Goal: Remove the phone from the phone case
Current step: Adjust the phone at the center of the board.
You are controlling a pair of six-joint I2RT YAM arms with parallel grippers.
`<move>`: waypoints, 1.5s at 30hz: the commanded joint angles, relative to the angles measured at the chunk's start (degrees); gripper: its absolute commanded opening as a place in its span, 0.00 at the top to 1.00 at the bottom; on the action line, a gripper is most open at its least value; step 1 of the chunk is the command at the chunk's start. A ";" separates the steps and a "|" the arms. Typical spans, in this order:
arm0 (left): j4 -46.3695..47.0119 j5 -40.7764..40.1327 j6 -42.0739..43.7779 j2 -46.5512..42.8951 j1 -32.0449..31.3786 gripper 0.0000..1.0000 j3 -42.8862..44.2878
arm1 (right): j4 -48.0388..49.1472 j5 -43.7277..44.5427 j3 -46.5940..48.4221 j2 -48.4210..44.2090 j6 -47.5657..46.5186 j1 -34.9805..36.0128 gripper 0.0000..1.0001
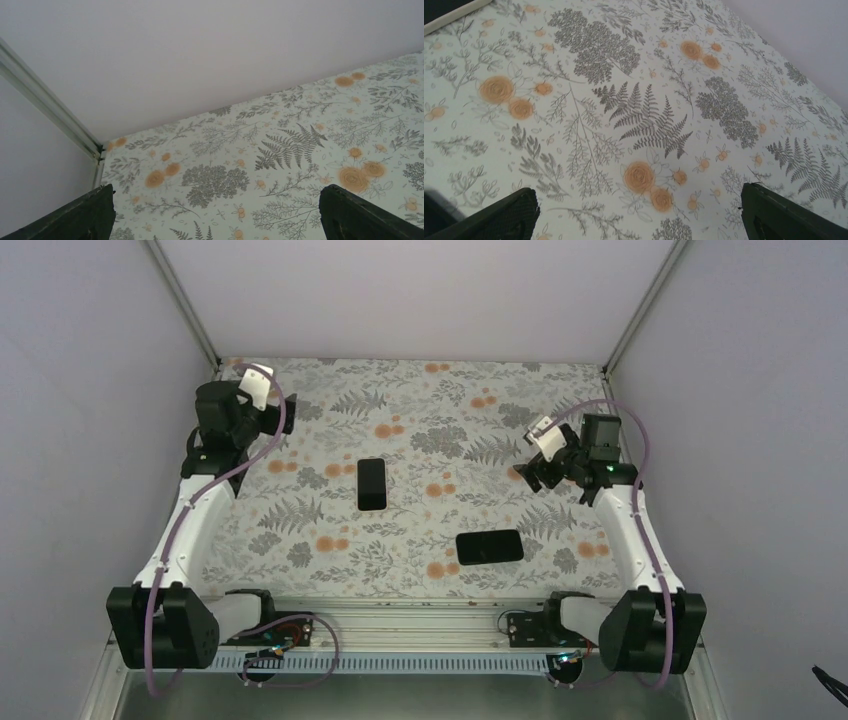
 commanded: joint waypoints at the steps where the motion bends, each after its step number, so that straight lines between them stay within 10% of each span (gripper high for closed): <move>1: -0.42 -1.39 -0.03 -3.05 0.56 0.00 -0.07 | -7.96 1.59 0.22 -2.67 -5.17 0.51 0.00; 17: -0.61 -0.22 5.16 -4.19 0.70 0.00 -1.85 | -25.04 19.99 -13.68 -11.01 -12.25 12.36 0.00; 45: -0.11 -0.09 7.22 -4.71 0.63 0.00 -4.03 | 2.81 26.22 -21.17 2.35 -8.25 16.54 0.00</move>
